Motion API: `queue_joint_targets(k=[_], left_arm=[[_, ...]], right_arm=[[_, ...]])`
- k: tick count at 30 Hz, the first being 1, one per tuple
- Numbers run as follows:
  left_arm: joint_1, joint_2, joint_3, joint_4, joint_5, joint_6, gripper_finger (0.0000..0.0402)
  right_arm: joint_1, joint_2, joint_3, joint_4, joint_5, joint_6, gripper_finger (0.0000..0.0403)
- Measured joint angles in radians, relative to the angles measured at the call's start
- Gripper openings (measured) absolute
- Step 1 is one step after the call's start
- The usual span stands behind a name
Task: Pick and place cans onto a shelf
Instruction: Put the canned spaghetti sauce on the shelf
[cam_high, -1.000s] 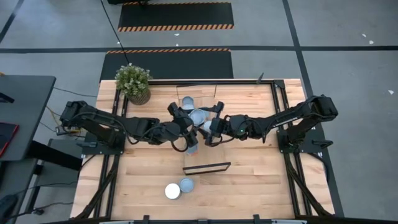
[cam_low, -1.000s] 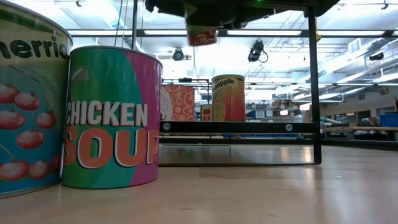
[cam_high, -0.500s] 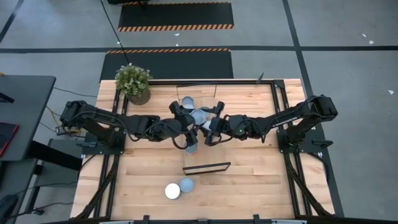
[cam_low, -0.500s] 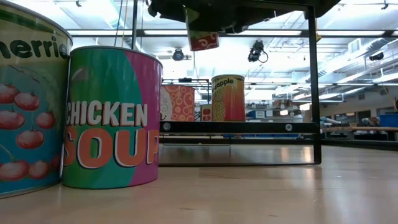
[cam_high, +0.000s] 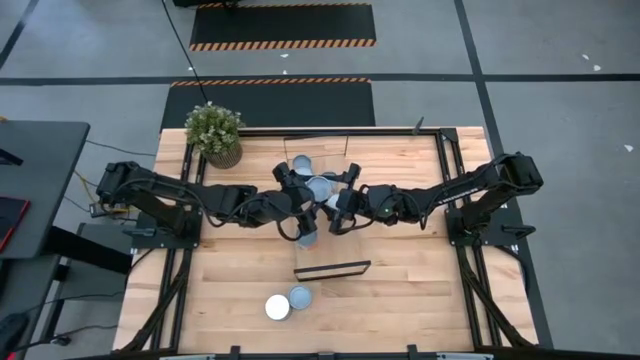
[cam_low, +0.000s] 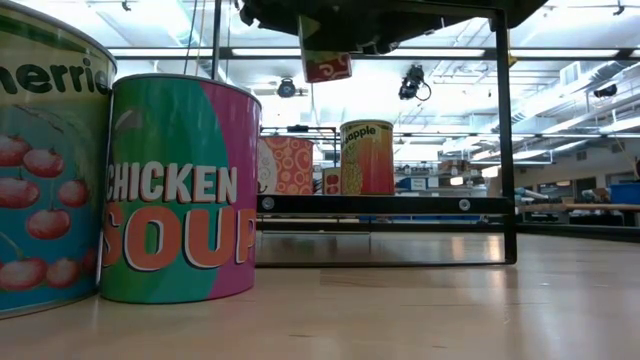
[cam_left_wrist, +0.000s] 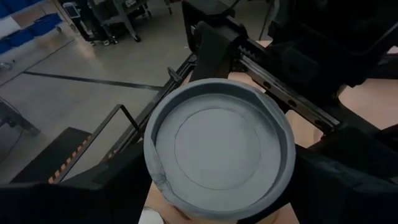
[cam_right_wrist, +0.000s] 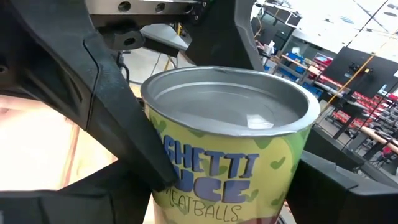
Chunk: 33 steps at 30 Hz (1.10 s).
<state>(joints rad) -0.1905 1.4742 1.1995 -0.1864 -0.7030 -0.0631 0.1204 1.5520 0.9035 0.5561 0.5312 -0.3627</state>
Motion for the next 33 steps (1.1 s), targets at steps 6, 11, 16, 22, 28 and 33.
queue_joint_targets(k=[6, 11, 16, 22, 28, 33], left_arm=[[0.024, -0.002, 0.000, -0.008, 0.050, -0.013, 0.0318], [0.026, -0.002, 0.000, -0.008, 0.060, 0.001, 0.0319], [0.026, -0.002, 0.000, -0.005, 0.080, 0.012, 0.0365], [0.026, -0.003, 0.000, 0.002, 0.071, 0.037, 0.0382], [0.022, -0.058, 0.000, 0.002, 0.014, 0.091, 0.0379], [0.007, -0.100, -0.006, 0.004, 0.018, 0.131, 0.0378]], right_arm=[[-0.001, 0.000, -0.001, -0.004, 0.007, 0.003, 0.0308], [0.000, 0.000, -0.002, -0.003, 0.008, 0.002, 0.0308], [0.000, 0.000, -0.002, 0.000, -0.014, -0.007, 0.0308], [0.000, 0.000, -0.001, -0.010, -0.004, -0.001, 0.0308], [-0.001, -0.019, 0.002, -0.025, 0.003, 0.004, 0.0308], [0.006, -0.065, -0.001, -0.137, 0.052, 0.005, 0.0308]])
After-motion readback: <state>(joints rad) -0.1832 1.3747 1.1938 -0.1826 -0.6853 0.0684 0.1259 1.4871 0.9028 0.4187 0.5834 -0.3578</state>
